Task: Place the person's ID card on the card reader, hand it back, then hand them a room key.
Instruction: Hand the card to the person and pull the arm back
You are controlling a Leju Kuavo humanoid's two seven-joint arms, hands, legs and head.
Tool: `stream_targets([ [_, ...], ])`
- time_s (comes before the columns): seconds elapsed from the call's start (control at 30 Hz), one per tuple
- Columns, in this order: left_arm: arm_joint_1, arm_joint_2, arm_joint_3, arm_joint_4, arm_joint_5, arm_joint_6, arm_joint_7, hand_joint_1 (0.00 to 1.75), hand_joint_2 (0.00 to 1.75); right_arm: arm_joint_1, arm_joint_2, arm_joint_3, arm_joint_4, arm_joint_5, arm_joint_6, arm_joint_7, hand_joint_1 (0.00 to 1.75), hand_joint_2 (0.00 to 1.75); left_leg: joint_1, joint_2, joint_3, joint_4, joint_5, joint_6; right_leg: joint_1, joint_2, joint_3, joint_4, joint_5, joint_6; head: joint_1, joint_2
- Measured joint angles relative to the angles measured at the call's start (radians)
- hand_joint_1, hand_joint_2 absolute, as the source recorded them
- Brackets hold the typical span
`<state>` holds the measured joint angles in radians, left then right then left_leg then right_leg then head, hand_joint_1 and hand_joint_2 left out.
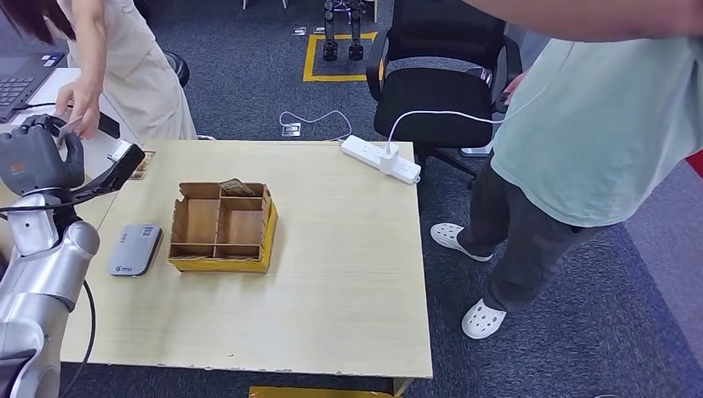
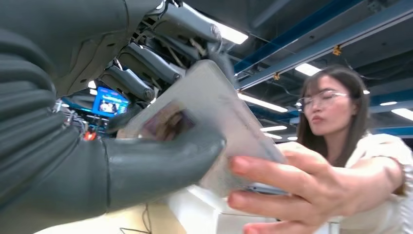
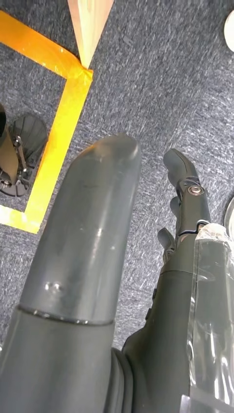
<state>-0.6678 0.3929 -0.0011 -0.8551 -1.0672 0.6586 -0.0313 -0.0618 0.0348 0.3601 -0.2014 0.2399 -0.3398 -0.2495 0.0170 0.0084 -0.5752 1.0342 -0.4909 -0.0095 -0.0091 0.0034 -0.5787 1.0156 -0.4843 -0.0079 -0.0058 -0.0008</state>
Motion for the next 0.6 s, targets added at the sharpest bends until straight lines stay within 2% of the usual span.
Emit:
stream_targets([
  [0.13,-0.003,-0.006,0.000,0.014,0.054,-0.014,-0.037,0.00,1.75,0.001,0.001,0.000,0.000,0.006,0.001,-0.001,0.00,0.00,0.000,0.000,0.000,0.000,0.000,0.000,0.000,0.000,0.000,0.000,0.000,0.000,0.000,0.000],
  [0.2,-0.007,-0.009,0.000,0.018,0.092,-0.065,-0.051,0.00,1.75,0.001,0.001,0.001,0.000,0.010,0.002,0.003,0.00,0.00,0.000,0.000,0.000,0.000,0.000,0.000,0.000,0.000,-0.001,0.000,0.000,0.000,0.000,0.000],
  [0.27,-0.016,-0.012,-0.001,0.022,0.147,-0.178,-0.069,0.00,1.75,0.001,0.001,0.003,0.000,0.017,0.004,0.009,0.00,0.00,0.000,0.000,0.000,0.000,0.000,0.000,0.000,0.000,-0.001,0.000,0.000,0.000,0.000,0.000],
  [0.4,-0.027,0.004,-0.030,0.012,0.292,-0.493,-0.131,0.00,1.75,0.002,0.001,0.007,0.001,0.020,0.011,0.011,0.00,0.00,0.000,0.001,0.000,0.000,0.000,0.000,0.000,0.001,0.000,0.001,0.000,0.000,0.000,0.000],
  [0.5,-0.018,0.056,-0.066,-0.048,0.405,-0.664,-0.171,0.00,1.75,0.004,-0.001,0.007,0.001,0.020,0.018,0.007,0.00,0.00,0.001,0.005,0.000,0.000,0.000,0.000,0.000,0.005,-0.001,0.001,0.001,-0.001,0.000,0.000],
  [0.6,0.011,0.145,-0.098,-0.160,0.556,-0.859,-0.211,0.00,1.75,0.007,-0.005,0.007,0.001,0.021,0.023,0.000,0.00,0.00,0.001,0.006,-0.001,0.000,-0.001,-0.001,0.001,0.006,-0.002,0.001,0.001,-0.001,0.000,0.000],
])
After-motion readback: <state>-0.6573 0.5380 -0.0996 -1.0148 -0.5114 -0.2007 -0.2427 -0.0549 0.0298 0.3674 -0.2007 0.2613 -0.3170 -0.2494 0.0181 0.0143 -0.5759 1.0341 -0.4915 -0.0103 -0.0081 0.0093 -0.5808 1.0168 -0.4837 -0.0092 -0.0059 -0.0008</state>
